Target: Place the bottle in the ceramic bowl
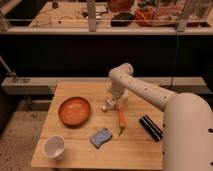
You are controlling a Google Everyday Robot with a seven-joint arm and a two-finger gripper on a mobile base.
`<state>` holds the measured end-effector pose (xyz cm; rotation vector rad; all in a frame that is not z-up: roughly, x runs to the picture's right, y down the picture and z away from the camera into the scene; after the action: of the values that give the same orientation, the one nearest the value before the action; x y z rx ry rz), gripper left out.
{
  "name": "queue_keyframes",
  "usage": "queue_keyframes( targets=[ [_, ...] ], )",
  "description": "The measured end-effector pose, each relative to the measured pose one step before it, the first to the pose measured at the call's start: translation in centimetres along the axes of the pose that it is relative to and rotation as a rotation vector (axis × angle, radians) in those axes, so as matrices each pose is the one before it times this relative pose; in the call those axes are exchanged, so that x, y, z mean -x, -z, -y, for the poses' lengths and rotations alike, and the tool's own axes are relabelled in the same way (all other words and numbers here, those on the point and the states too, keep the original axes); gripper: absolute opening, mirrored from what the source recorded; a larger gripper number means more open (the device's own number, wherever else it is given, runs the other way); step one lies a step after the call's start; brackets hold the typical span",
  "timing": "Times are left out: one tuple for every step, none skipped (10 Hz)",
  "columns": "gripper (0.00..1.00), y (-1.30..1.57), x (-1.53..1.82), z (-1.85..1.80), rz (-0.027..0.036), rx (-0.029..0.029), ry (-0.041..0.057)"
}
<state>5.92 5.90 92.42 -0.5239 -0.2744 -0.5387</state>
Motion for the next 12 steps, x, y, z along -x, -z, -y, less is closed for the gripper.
queue_keyframes(
  targets=[
    [0.80,-0.055,0.027,0.236,0.00291,-0.00158,0.00093],
    [0.80,-0.203,0.105,0.129,0.00395,0.00469,0.00206],
    [0.80,-0.196,0.154,0.060,0.00392,0.00305,0.00149],
    [0.80,-0.311,0.007,-0.090,0.00370,0.00129,-0.00171],
    [0.80,-0.281,-0.015,-0.121,0.00261,0.00188,-0.00082],
    [0.80,-0.183,0.024,-0.015,0.00280,0.00105,0.00086],
    [0.80,-0.276,0.127,0.018,0.00391,0.00386,0.00294],
    [0.80,-0.183,0.094,-0.005,0.00332,0.00257,0.00121],
    [0.80,-0.177,0.071,-0.005,0.00165,0.00356,0.00150],
    [0.79,-0.129,0.095,0.099,0.00137,0.00026,0.00113],
    [0.79,-0.152,0.004,-0.016,0.00098,0.00037,0.00022],
    [0.78,-0.160,-0.037,-0.063,0.00061,0.00096,-0.00060]
  ],
)
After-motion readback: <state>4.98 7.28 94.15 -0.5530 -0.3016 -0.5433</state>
